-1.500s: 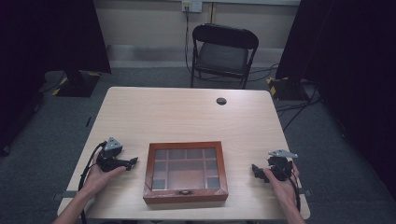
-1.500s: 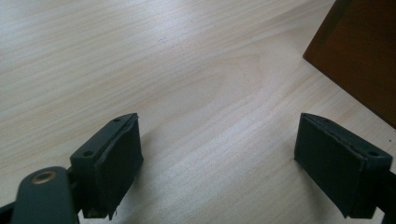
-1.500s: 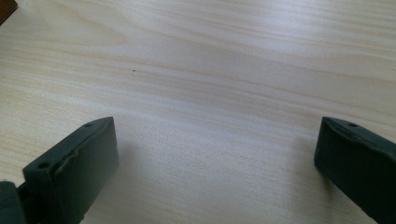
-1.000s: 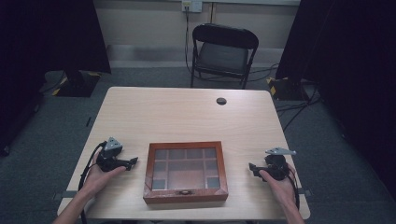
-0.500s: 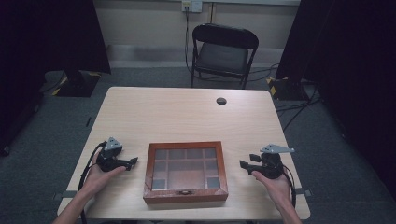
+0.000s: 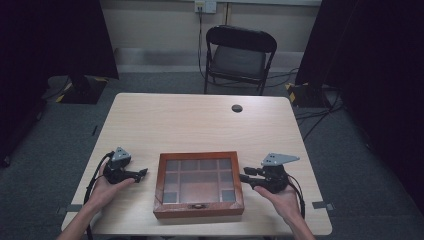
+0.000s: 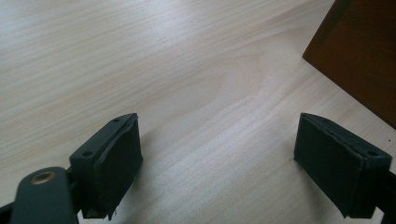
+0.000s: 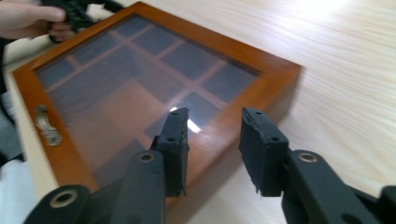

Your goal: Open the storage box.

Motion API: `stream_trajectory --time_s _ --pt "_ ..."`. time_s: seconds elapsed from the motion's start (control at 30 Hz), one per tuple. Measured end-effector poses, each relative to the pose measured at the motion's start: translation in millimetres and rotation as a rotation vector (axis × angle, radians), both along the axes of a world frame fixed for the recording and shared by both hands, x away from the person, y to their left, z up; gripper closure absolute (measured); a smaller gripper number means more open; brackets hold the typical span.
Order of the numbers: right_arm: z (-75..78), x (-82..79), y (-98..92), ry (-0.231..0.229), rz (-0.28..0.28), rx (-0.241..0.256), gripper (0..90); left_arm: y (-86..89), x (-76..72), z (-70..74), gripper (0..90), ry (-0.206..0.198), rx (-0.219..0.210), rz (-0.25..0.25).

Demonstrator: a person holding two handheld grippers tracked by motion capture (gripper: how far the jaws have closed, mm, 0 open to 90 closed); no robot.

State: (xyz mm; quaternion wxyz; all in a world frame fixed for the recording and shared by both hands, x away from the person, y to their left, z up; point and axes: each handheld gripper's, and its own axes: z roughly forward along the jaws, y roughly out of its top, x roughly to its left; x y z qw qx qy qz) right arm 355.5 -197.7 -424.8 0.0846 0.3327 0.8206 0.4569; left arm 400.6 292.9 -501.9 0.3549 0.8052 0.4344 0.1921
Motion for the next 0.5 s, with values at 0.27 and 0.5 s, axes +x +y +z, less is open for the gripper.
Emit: stream_trajectory --time_s 0.27,0.5 --pt "4.5 -0.8 31.6 0.000 0.125 -0.004 70.4 0.0 0.0 0.0 14.1 0.000 0.000 0.000" --pt "0.3 -5.0 60.2 0.020 0.236 -0.005 77.1 -0.7 -0.6 0.3 14.3 0.002 0.003 0.009"
